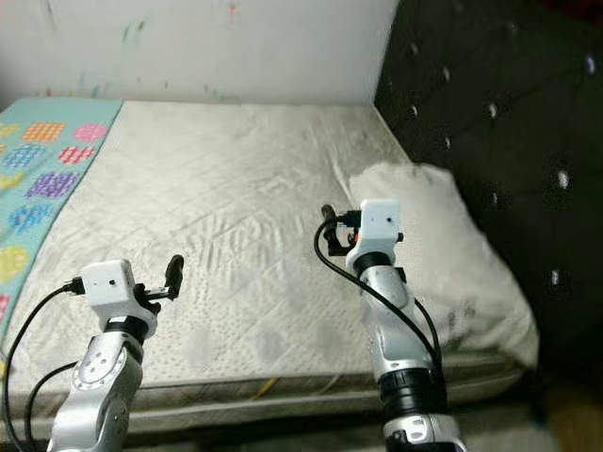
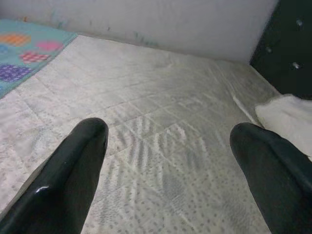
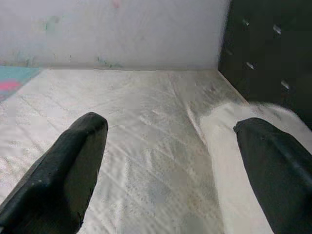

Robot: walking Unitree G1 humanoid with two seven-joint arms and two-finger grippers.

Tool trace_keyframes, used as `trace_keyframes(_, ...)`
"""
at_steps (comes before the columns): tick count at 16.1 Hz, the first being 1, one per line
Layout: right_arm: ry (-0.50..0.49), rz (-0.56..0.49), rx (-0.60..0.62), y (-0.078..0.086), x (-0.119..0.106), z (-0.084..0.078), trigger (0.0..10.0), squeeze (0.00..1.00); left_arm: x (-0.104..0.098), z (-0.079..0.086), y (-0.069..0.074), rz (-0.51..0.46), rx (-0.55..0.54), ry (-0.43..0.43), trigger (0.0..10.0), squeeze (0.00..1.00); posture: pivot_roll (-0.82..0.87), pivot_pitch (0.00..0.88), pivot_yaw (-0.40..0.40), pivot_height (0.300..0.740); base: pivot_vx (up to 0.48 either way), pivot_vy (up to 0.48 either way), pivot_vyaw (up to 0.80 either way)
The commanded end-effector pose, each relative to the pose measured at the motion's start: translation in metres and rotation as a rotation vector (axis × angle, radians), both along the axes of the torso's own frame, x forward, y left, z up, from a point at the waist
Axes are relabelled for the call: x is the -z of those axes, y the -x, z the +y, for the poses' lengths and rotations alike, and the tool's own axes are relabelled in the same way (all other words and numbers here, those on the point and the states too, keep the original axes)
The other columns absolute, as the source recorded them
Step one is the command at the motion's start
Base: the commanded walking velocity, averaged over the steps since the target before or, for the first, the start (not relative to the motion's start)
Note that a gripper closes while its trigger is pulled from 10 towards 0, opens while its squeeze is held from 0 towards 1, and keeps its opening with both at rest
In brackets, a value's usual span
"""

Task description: Clean up the room

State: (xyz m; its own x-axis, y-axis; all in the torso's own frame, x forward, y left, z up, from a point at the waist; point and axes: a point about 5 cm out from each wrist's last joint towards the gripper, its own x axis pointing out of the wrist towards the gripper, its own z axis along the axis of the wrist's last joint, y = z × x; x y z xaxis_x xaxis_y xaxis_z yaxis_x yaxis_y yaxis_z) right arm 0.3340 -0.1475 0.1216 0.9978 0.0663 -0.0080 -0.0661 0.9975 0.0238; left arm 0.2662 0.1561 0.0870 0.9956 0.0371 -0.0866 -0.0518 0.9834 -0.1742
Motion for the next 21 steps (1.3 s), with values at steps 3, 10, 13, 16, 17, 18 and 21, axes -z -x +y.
trace_keyframes(3, -0.013, 0.022, 0.002, 0.001, 0.003, -0.001, 10.0, 0.00, 0.000, 0.000, 0.000, 0.003, 0.001, -0.006, 10.0, 0.00, -0.06, 0.000, -0.043, 0.740, 0.000, 0.480, 0.00)
trace_keyframes(10, 0.019, 0.034, -0.018, 0.004, 0.007, 0.000, 10.0, 0.00, 0.001, -0.002, 0.001, 0.001, 0.008, 0.003, 10.0, 0.00, -0.07, 0.000, -0.047, 0.740, 0.000, 0.480, 0.09)
trace_keyframes(13, 0.021, 0.035, -0.017, 0.004, 0.007, -0.001, 10.0, 0.00, 0.001, -0.002, 0.000, 0.001, 0.007, 0.003, 10.0, 0.00, -0.07, 0.000, -0.046, 0.740, 0.000, 0.480, 0.80)
trace_keyframes(16, 0.017, 0.042, -0.014, 0.005, 0.009, -0.001, 10.0, 0.00, 0.001, -0.002, 0.000, 0.003, 0.005, 0.001, 10.0, 0.00, -0.07, 0.000, -0.045, 0.740, 0.000, 0.480, 0.18)
trace_keyframes(17, 0.016, 0.044, -0.014, 0.005, 0.010, -0.001, 10.0, 0.00, 0.001, -0.001, 0.000, 0.003, 0.006, 0.001, 10.0, 0.00, -0.07, 0.000, -0.042, 0.740, 0.000, 0.480, 0.00)
trace_keyframes(18, 0.017, 0.046, -0.014, 0.005, 0.010, -0.001, 10.0, 0.00, 0.001, -0.001, 0.000, 0.004, 0.007, -0.001, 10.0, 0.00, -0.07, 0.000, -0.042, 0.740, 0.000, 0.480, 0.00)
trace_keyframes(21, 0.020, 0.053, -0.013, 0.006, 0.012, -0.001, 10.0, 0.00, -0.001, -0.001, -0.001, -0.014, 0.013, -0.016, 10.0, 0.00, -0.07, 0.000, -0.042, 0.740, 0.000, 0.405, 0.00)
